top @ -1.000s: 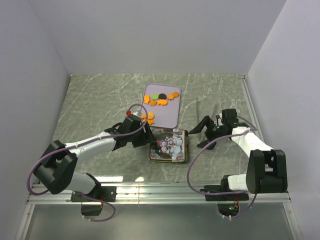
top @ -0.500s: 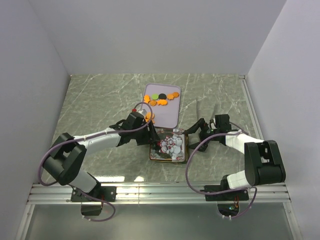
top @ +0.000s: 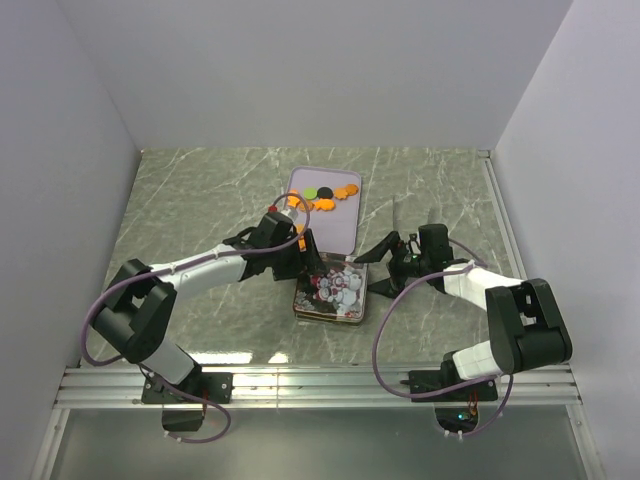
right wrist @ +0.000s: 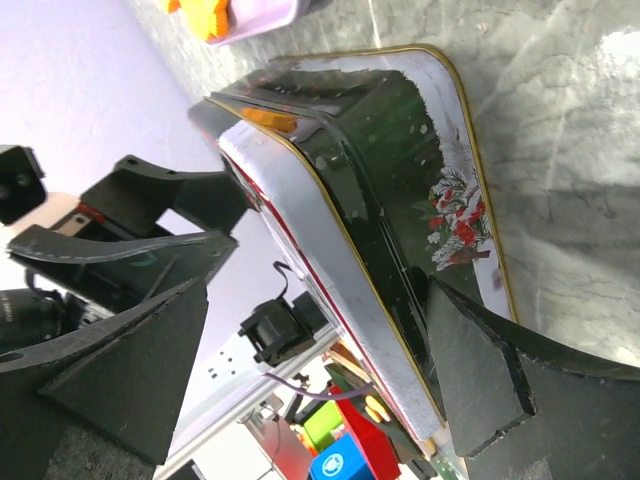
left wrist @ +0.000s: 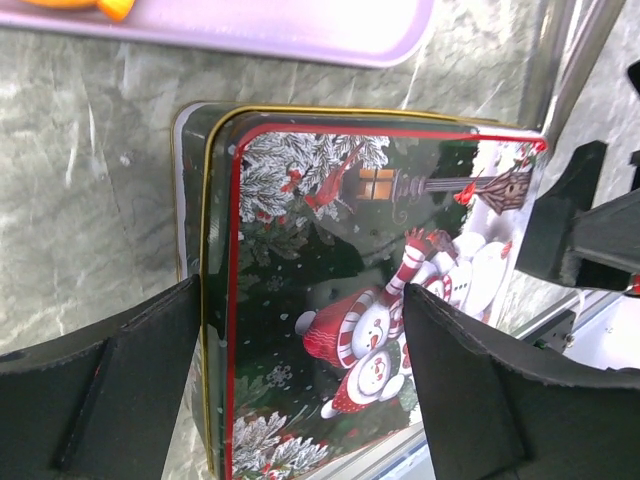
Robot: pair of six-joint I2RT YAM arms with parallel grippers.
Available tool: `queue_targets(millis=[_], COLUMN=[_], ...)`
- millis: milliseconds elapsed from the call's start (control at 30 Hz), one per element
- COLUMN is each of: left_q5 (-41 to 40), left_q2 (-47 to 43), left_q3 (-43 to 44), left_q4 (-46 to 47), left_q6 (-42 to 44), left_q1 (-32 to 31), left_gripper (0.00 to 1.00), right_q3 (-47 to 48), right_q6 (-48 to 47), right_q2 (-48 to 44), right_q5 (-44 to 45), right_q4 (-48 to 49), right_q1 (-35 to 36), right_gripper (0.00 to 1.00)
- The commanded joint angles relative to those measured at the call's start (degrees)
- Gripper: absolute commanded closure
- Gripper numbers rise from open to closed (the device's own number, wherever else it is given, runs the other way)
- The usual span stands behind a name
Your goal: Pack the cookies
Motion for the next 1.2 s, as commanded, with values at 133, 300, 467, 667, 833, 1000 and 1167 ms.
queue_targets(millis=[133,300,467,667,833,1000,1167], left_q5=[1.2,-1.0,-3.2,-6.7,-9.2,-10.0,-12.2], left_q2=[0.0,1.4,3.6,5.5,6.6,8.7,10.4], left_q3=[1.5,2.8,5.1,8.3,11.1,14.3,17.3], left_q4=[0.4,-1.9,-4.1,-8.2,-11.1,-15.3,-17.5], left_q6=[-2.1,-3.0,-3.5,-3.8,-4.9,-6.5,-7.6], left_q1=[-2.7,-3.4,-4.4,-5.4,-6.5,-8.1,-9.7], left_gripper=[0.16,0.16,0.16,0.17,0.16,0.16,0.16], right_q3=[3.3,8.2,11.4,17.2,19.7,17.5,10.8], right_q6=[-2.5,-12.4,-21.3,-28.6,-28.0,-24.6,-20.0], right_q2=[-3.0,-5.5,-7.2,-12.1,-18.1,-19.9,-19.0], right_q5=[-1.5,4.1,11.6,20.5,10.3,1.3,-7.8], right_q4=[-1.0,-14.5,-27.6,-39.0,-34.9,-27.0,-16.5], right_q1=[1.0,0.2,-1.2,-1.4,-0.5,0.9,3.2], right_gripper=[0.05,0.05,0.05,0.07,0.16,0.35,0.55])
